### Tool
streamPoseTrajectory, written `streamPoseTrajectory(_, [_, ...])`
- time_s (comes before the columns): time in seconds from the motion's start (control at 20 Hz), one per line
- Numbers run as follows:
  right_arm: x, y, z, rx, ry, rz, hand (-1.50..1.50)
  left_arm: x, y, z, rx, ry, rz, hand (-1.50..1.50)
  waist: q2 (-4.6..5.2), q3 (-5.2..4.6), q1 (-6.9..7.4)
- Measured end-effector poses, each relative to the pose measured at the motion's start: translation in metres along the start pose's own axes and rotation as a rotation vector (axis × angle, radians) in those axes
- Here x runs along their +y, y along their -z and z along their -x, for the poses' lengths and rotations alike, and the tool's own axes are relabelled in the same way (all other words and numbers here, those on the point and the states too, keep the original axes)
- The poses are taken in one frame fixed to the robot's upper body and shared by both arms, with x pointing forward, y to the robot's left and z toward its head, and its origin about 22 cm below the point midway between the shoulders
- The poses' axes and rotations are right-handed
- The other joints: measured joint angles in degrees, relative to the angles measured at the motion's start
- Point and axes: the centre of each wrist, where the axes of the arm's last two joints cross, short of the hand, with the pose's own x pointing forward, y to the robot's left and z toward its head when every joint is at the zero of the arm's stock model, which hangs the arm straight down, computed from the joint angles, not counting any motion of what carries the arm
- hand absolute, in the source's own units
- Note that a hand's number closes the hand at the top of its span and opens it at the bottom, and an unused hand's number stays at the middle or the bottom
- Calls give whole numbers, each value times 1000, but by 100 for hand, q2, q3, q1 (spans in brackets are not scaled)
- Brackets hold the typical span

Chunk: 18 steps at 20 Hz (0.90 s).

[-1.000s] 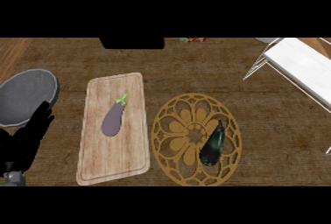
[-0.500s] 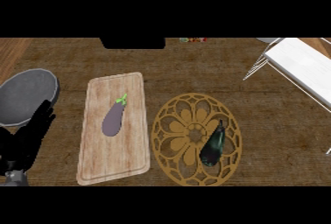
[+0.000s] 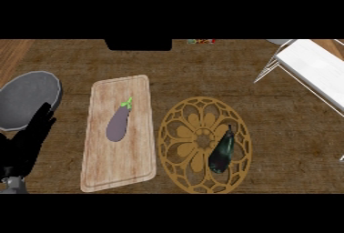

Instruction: Pick the lemon from the placemat and place it in the tiered shelf

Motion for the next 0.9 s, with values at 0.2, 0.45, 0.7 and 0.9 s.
streamPoseTrajectory(0.2, [16, 15, 13, 38, -20, -3, -150, 1, 0, 7, 6, 2, 0, 0, -1, -1, -5])
streamPoseTrajectory(0.45, [28, 25, 23, 16, -50, -10, -150, -6, 3, -1, 2, 3, -9, 0, -5, -1, -11])
streamPoseTrajectory(0.7, [28, 30, 28, 0, 47, 5, -150, -5, 1, 1, 3, -1, -4, 0, -7, 1, -12])
streamPoseTrajectory(0.9, [23, 28, 29, 17, 181, -8, -150, -2, 1, 5, 8, 2, -7, 0, -14, 0, -27])
